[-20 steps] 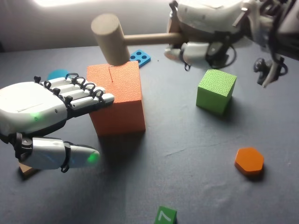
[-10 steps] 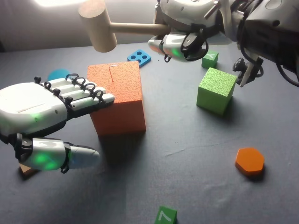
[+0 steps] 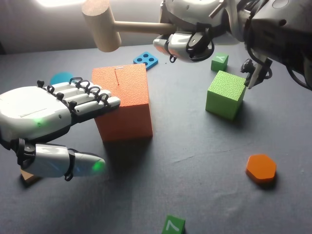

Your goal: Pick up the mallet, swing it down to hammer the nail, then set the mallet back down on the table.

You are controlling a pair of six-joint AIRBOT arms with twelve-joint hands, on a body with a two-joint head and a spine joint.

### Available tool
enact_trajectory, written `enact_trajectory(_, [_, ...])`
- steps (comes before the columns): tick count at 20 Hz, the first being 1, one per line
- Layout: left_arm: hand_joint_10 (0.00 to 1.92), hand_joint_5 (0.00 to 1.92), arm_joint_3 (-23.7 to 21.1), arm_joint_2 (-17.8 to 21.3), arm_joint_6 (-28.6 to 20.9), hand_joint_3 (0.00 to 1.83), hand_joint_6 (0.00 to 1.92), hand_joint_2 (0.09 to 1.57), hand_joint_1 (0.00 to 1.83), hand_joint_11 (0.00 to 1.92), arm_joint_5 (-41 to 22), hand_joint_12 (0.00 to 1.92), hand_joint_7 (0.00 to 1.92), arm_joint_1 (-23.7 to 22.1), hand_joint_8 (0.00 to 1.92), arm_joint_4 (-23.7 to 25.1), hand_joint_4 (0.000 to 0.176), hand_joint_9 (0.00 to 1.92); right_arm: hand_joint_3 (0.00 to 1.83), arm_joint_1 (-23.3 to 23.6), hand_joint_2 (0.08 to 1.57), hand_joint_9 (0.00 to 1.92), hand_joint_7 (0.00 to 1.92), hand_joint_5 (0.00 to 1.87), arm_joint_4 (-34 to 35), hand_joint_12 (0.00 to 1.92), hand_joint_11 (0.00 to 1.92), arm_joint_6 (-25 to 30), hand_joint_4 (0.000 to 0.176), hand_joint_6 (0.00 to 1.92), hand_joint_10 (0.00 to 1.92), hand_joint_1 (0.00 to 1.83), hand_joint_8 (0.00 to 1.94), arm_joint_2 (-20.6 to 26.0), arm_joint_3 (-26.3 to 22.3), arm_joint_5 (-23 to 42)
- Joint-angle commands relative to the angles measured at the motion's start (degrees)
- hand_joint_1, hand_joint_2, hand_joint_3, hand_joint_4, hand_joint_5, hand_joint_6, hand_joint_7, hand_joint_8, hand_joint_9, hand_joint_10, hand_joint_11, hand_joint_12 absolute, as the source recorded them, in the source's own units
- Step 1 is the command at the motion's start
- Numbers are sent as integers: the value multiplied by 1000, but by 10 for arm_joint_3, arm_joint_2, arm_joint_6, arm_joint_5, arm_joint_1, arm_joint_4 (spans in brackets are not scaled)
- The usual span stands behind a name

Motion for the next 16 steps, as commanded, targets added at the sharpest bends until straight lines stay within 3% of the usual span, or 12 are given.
enact_trajectory(1, [4, 32, 0, -3, -2, 0, 3, 1189, 0, 3, -30, 41, 50, -4, 6, 0, 0, 42, 7, 4, 1510, 1723, 1592, 1314, -21, 1921, 1831, -2, 176, 1921, 1921, 612, 1941, 3, 1, 30])
enact_trajectory(7, [2, 39, 0, -4, -1, 0, 1, 1190, 0, 0, -30, 54, 56, -4, 4, 0, 0, 43, 2, -54, 1516, 1701, 1554, 1274, -22, 1921, 1772, 24, 176, 1921, 1921, 605, 1941, -12, 27, 3])
enact_trajectory(10, [1, 29, 0, -4, -1, 1, 1, 1191, 0, 0, -30, 32, 46, -3, 2, 1, 0, 35, 2, -82, 1517, 1704, 1553, 1270, -22, 1921, 1787, 6, 176, 1921, 1921, 595, 1941, -15, 29, 1])
enact_trajectory(16, [1, 46, 0, -4, -1, 0, 3, 1189, 0, 0, -30, 46, 51, -3, 2, 1, 0, 40, 0, -52, 1522, 1697, 1555, 1273, -22, 1921, 1793, 13, 176, 1921, 1921, 577, 1941, -11, 29, 7])
